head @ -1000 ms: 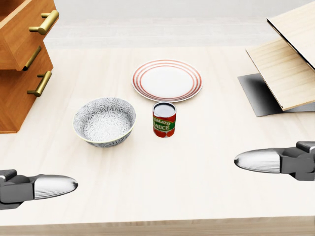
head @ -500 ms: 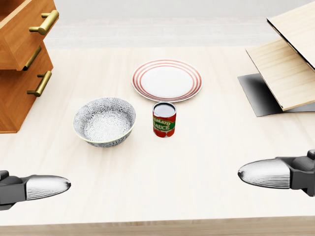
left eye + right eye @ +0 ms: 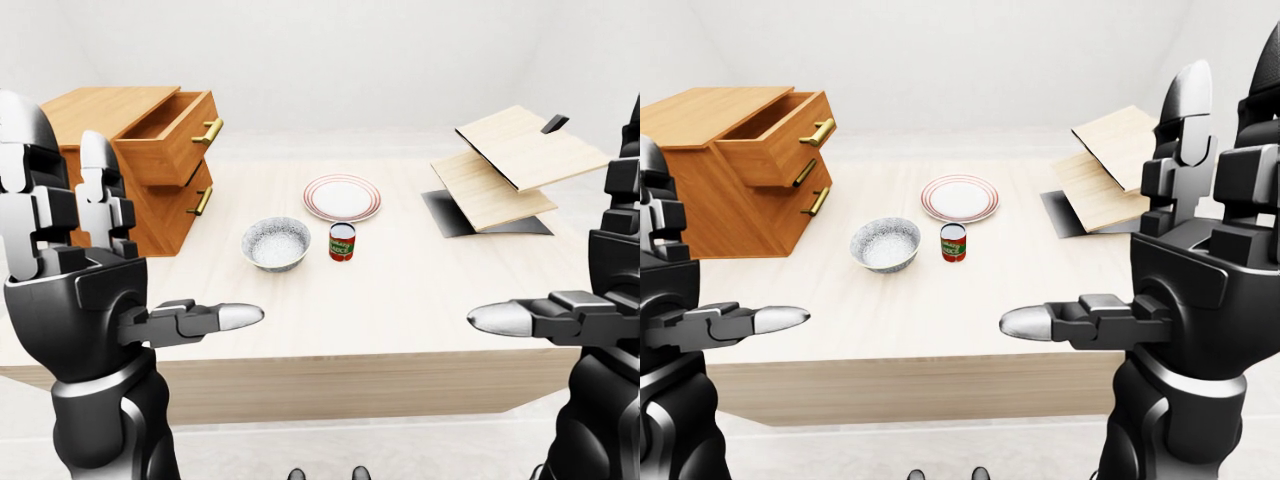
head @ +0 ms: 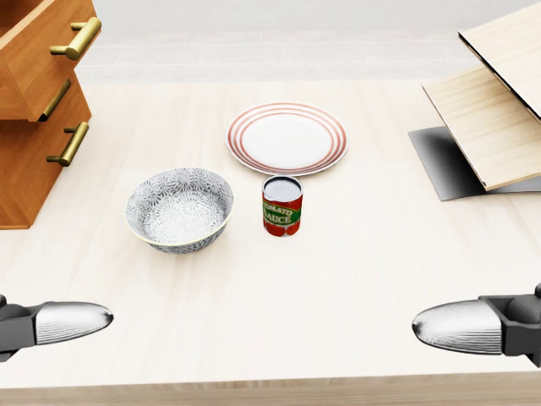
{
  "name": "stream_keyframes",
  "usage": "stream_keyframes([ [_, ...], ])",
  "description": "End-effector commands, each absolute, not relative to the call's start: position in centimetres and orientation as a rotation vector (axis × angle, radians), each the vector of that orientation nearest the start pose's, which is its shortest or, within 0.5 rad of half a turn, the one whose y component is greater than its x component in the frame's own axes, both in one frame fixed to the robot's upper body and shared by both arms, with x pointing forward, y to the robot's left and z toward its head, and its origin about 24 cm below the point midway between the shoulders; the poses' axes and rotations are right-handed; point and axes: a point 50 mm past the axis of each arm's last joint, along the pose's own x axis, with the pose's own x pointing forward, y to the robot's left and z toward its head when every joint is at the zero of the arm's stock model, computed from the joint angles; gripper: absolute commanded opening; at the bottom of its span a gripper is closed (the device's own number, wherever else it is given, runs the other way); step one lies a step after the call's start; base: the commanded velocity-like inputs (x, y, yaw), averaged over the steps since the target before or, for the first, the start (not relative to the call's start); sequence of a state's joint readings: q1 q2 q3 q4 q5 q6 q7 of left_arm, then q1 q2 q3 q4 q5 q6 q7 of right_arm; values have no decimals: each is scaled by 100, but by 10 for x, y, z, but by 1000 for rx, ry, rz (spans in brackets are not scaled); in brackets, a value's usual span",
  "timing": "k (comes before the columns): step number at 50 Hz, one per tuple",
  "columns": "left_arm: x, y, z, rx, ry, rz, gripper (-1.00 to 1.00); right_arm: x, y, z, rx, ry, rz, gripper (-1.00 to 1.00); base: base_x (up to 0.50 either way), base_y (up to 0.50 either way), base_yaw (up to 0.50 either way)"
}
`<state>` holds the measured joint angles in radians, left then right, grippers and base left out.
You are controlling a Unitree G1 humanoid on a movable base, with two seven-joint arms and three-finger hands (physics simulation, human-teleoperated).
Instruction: Close the top drawer of the cabinet.
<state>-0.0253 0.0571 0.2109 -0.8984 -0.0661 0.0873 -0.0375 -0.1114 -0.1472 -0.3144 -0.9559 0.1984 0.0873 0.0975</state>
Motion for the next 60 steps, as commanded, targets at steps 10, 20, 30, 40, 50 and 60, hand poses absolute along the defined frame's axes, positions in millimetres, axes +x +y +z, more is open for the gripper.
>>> stream_keyframes([
  [10,179,184,225,83,-817,108,100,159,-189,259,-114,-1020,-10,100,0,48,0],
  [20,179,184,224,80,-807,111,100,159,-189,259,-124,-1018,-9,100,0,50,0],
  [30,179,183,224,80,-808,102,100,159,-190,259,-125,-1017,-9,100,0,50,0],
  [40,179,183,224,78,-811,100,100,161,-190,258,-135,-1009,-8,100,0,50,0],
  [50,178,184,225,82,-815,102,100,160,-190,260,-131,-1019,-5,100,0,50,0],
  [60,180,185,222,72,-797,107,100,162,-189,256,-137,-992,6,100,0,50,0],
])
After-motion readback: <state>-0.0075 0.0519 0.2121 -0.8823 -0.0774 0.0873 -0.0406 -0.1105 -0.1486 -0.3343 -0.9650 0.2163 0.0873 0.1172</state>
